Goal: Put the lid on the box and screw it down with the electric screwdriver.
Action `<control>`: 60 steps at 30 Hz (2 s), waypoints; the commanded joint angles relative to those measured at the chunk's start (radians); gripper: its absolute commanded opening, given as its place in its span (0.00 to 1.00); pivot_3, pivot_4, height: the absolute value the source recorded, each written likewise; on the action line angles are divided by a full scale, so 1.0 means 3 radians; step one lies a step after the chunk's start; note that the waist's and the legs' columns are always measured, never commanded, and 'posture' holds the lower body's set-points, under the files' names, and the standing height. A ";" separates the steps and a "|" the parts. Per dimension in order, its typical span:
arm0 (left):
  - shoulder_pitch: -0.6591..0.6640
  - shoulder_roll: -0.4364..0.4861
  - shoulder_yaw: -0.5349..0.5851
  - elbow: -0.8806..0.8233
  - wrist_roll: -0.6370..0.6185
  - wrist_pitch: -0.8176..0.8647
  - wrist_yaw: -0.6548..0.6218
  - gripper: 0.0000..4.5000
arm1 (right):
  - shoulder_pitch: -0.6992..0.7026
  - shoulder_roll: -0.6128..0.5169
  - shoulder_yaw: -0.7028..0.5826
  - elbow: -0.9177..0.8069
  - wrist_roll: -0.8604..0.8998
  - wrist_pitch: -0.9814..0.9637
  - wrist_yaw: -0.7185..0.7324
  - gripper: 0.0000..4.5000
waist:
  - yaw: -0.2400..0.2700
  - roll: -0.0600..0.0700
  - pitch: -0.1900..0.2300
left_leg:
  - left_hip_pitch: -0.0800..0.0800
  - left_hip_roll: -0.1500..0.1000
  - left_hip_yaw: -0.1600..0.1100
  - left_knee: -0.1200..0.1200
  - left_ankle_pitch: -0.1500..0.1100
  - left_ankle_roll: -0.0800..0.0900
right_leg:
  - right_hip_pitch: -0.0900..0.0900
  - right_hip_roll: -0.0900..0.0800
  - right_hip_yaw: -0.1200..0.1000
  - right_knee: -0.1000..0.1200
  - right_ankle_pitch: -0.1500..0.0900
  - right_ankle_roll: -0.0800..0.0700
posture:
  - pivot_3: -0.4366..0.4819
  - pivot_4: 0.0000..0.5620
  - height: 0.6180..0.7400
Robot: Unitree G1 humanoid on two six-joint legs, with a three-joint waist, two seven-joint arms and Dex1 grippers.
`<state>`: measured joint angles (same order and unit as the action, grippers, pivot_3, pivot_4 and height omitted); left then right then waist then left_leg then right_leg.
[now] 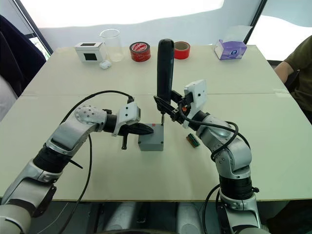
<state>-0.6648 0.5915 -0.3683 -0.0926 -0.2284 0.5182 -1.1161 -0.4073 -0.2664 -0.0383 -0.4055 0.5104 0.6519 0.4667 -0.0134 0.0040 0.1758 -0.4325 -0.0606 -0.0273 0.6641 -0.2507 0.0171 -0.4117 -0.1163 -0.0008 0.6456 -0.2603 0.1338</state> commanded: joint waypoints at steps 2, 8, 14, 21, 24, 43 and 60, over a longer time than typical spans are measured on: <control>0.0068 0.0065 0.0016 -0.0053 0.0030 0.0071 -0.0024 0.00 | 0.0040 -0.0028 0.0073 -0.0027 -0.0116 -0.0258 0.0033 0.41 | 0.0003 0.0000 0.0000 | 0.0002 0.0000 0.0000 0.0000 0.0000 0.0000 | 0.0002 0.0000 0.0000 0.0000 0.0000 0.0000 | 0.48 0.27 1.00; 0.0161 0.0106 0.0054 -0.0185 -0.0002 0.0185 0.0008 0.00 | 0.0154 -0.0004 0.0105 0.0107 -0.0220 -0.0481 0.0010 0.41 | 0.0006 -0.0001 -0.0001 | 0.0020 0.0000 0.0000 -0.0001 -0.0001 0.0001 | 0.0018 0.0000 0.0000 0.0000 -0.0001 -0.0001 | 0.48 0.27 1.00; 0.0250 0.0135 0.0077 -0.0265 0.0005 0.0232 0.0019 0.00 | 0.0385 -0.0154 0.0329 0.0138 -0.0376 -0.0531 0.0109 0.41 | 0.0008 -0.0006 -0.0009 | 0.0025 0.0000 0.0000 -0.0001 -0.0001 0.0001 | 0.0023 0.0000 0.0000 0.0000 -0.0002 -0.0001 | 0.48 0.27 1.00; 0.0262 0.0112 0.0034 -0.0231 0.0061 0.0213 0.0032 0.00 | 0.0395 -0.0203 0.0464 0.0231 -0.0496 -0.0480 0.0060 0.41 | 0.0011 -0.0021 -0.0020 | 0.0071 0.0001 -0.0001 -0.0008 -0.0005 0.0005 | 0.0066 -0.0001 0.0000 -0.0014 -0.0012 -0.0005 | 0.48 0.27 1.00; 0.0266 0.0104 0.0028 -0.0214 0.0070 0.0206 0.0037 0.00 | 0.0427 -0.0201 0.0550 0.0238 -0.0556 -0.0429 0.0022 0.41 | 0.0011 -0.0024 -0.0028 | 0.0083 0.0003 -0.0003 -0.0015 -0.0006 0.0005 | 0.0071 0.0000 -0.0004 -0.0028 -0.0012 -0.0005 | 0.48 0.27 1.00; 0.0275 0.0099 0.0021 -0.0156 0.0092 0.0174 0.0060 0.00 | 0.0407 -0.0087 0.0488 0.0284 -0.0496 -0.0455 -0.0050 0.41 | 0.0019 -0.0037 -0.0068 | 0.0087 0.0003 -0.0006 -0.0038 -0.0006 0.0004 | 0.0073 -0.0003 -0.0005 -0.0045 -0.0012 -0.0005 | 0.48 0.27 1.00; 0.0332 0.0118 0.0015 -0.0174 0.0094 0.0146 0.0072 0.00 | 0.0367 -0.0133 0.0376 0.0169 -0.0396 -0.0399 -0.0002 0.41 | 0.0017 -0.0037 -0.0068 | 0.0087 0.0003 -0.0006 -0.0044 -0.0006 0.0004 | 0.0072 -0.0003 -0.0005 -0.0048 -0.0012 -0.0005 | 0.48 0.27 1.00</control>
<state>-0.5836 0.6145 -0.3467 -0.1464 -0.2253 0.5530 -1.0983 -0.3219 -0.2911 0.0696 -0.3851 0.3898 0.4767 0.4619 -0.0083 -0.0070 0.1554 -0.4064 -0.0598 -0.0291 0.6509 -0.2523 0.0184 -0.3902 -0.1172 -0.0024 0.6312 -0.2638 0.1324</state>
